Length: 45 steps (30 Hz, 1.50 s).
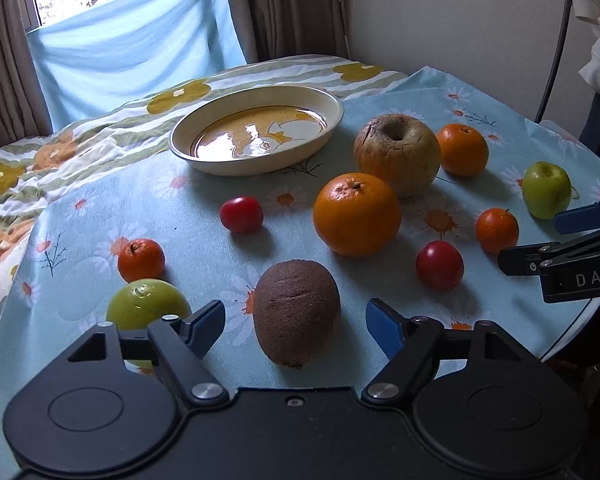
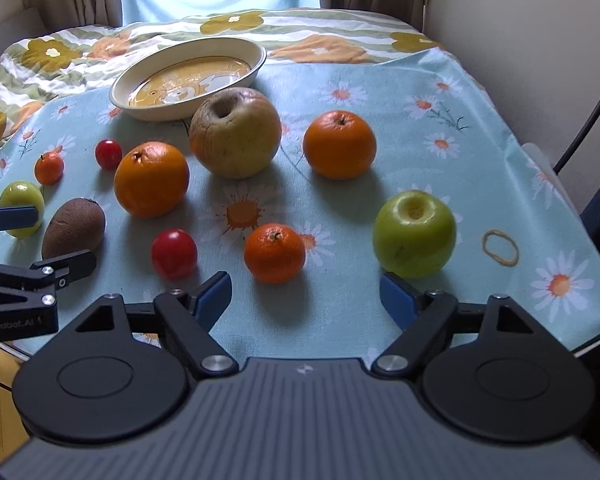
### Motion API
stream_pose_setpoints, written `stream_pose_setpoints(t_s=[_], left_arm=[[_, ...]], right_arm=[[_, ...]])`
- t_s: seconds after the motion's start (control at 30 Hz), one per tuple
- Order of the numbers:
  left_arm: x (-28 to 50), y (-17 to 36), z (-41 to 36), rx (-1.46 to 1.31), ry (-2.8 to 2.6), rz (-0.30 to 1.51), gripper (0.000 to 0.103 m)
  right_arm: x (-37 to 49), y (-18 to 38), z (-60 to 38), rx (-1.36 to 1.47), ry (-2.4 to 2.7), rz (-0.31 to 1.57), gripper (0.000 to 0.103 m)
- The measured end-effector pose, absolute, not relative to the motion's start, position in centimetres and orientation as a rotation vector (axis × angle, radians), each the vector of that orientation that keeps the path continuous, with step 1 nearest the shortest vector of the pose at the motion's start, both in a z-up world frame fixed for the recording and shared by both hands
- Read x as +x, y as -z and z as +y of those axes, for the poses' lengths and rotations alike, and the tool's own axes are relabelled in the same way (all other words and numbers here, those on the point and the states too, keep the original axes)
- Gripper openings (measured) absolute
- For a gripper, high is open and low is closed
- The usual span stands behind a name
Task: Organize fruits
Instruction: 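Reach the left gripper to the brown kiwi while the right gripper reaches a mandarin, then carry the kiwi in the left gripper while the right gripper carries the mandarin to the bowl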
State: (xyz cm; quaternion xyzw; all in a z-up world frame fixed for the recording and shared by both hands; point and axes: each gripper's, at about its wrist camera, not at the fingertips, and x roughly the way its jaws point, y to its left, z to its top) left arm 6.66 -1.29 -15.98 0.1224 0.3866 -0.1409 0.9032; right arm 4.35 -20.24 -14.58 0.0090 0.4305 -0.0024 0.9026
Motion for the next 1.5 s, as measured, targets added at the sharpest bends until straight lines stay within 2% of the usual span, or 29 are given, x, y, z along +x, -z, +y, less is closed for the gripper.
stream_pose_setpoints(t_s=[0.17,0.23,0.33,0.57,0.73,0.8,0.83,1.2,1.5], left_arm=[[7.2,16.8,-1.0,0.201,0.283,0.82,0.072],[7.4,16.9,-0.9,0.173,0.285,0.83,0.061],[7.5,17.1,-0.8,0.156,0.274,0.828,0.054],[7.3,16.9,-0.6,0.123,0.254,0.824,0.05],[7.1,17.0,-0.7,0.138,0.249,0.821,0.05],[7.0,16.9,-0.7,0.14,0.246,0.82,0.05],[6.9,16.9,-0.7,0.141,0.245,0.819,0.05],[6.0,16.0,-0.3,0.132,0.244,0.806,0.049],[5.1,11.2,0.2,0.131,0.255,0.762,0.048]], right_arm=[[4.7,15.5,-20.1,0.014,-0.021,0.882,0.087],[4.9,15.8,-20.0,0.015,-0.032,0.882,0.084],[5.1,16.0,-20.0,0.014,-0.041,0.874,0.083],[5.7,16.0,-19.9,-0.007,-0.058,0.853,0.068],[6.1,16.1,-19.8,0.003,-0.078,0.844,0.064],[6.1,16.1,-19.6,0.0,-0.082,0.839,0.054],[6.1,16.0,-19.5,-0.007,-0.085,0.836,0.052],[5.6,14.7,-19.2,-0.026,-0.088,0.801,0.051],[5.4,10.8,-18.6,-0.028,-0.086,0.774,0.051]])
